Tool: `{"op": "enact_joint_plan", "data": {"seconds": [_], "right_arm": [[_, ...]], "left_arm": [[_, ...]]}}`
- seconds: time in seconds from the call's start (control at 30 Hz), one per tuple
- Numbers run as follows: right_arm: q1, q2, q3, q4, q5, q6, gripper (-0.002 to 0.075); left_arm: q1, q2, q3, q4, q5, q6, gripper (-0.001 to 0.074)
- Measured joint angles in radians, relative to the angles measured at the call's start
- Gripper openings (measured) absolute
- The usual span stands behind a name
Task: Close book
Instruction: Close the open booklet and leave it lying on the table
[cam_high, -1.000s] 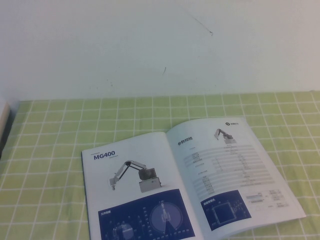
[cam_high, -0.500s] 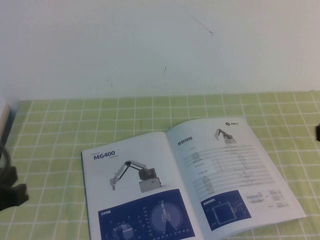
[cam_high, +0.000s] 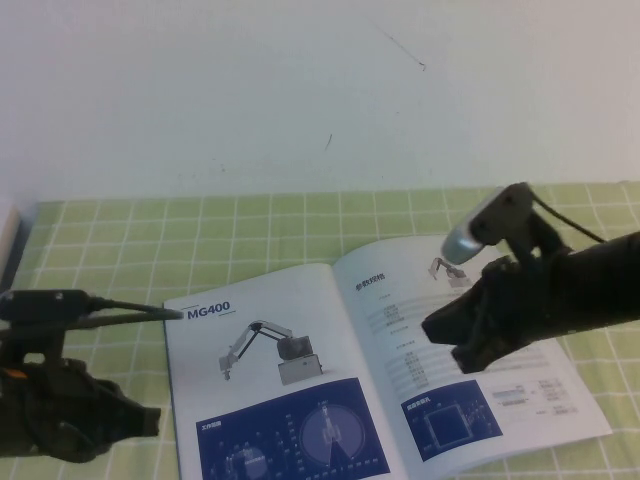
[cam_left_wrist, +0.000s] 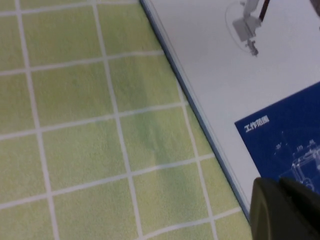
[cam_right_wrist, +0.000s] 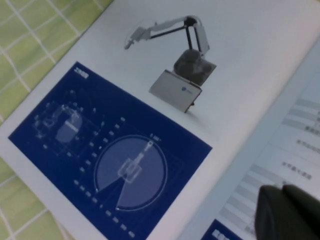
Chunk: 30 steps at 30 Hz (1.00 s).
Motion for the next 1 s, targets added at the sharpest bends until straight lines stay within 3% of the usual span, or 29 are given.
{"op": "enact_joint_plan", "data": {"seconds": [0.47, 0.67, 1.0], "right_arm": [[0.038, 0.339, -0.091, -0.061, -0.063, -0.004, -0.0003], [0.038, 0.372, -0.11, -0.061, -0.048, 0.014, -0.0003], [0.036, 0.378, -0.113, -0.059, -0.043, 0.03, -0.0003]], "left_arm": [[-0.034, 0.246, -0.007, -0.033, -0.145, -0.076, -0.0004], [-0.034, 0.33, -0.02, -0.062, -0.205, -0.078, -0.0004], [-0.034, 0.452, -0.144, -0.065, -0.151, -0.078, -0.0004]]}}
